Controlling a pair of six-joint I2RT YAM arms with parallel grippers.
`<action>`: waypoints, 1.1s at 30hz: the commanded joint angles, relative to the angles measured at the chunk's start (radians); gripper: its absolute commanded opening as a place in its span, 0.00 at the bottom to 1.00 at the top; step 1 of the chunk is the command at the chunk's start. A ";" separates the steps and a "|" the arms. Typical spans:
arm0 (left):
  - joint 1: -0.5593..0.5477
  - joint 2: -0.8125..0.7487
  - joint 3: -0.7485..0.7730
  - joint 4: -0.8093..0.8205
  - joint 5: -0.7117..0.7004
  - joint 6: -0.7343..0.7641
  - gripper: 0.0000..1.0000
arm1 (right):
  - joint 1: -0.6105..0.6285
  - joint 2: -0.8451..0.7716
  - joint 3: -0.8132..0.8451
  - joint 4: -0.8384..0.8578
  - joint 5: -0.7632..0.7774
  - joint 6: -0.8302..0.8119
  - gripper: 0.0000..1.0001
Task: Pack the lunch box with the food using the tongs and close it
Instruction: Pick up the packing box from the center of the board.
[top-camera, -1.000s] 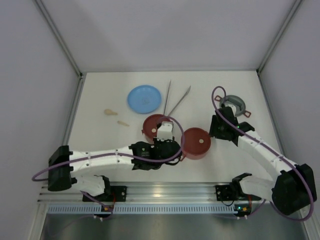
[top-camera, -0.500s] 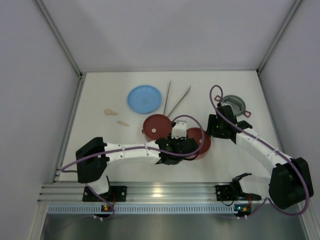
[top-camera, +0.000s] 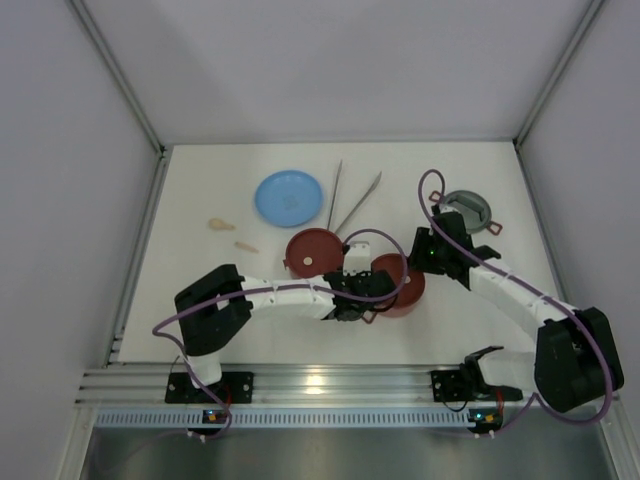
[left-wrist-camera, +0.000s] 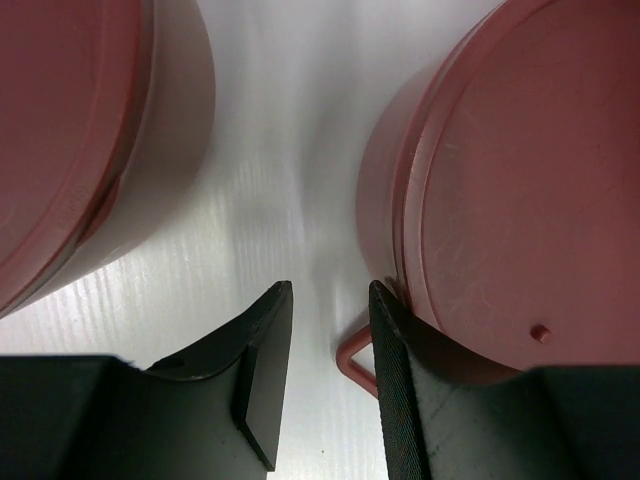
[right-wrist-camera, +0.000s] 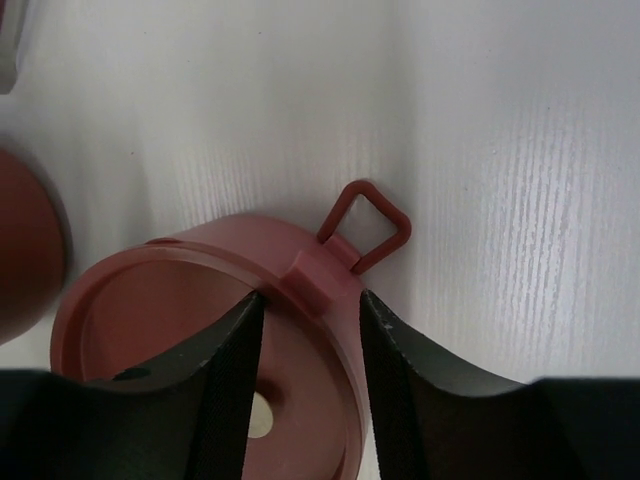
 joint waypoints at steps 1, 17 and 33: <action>-0.004 -0.033 -0.021 0.116 0.023 -0.030 0.42 | -0.017 -0.003 -0.059 -0.027 0.012 -0.003 0.40; -0.061 -0.269 -0.127 0.053 0.028 -0.093 0.41 | -0.018 -0.224 -0.144 -0.113 -0.023 0.115 0.04; -0.019 -0.182 -0.084 0.107 -0.029 -0.094 0.47 | -0.017 -0.439 -0.135 -0.283 -0.036 0.126 0.27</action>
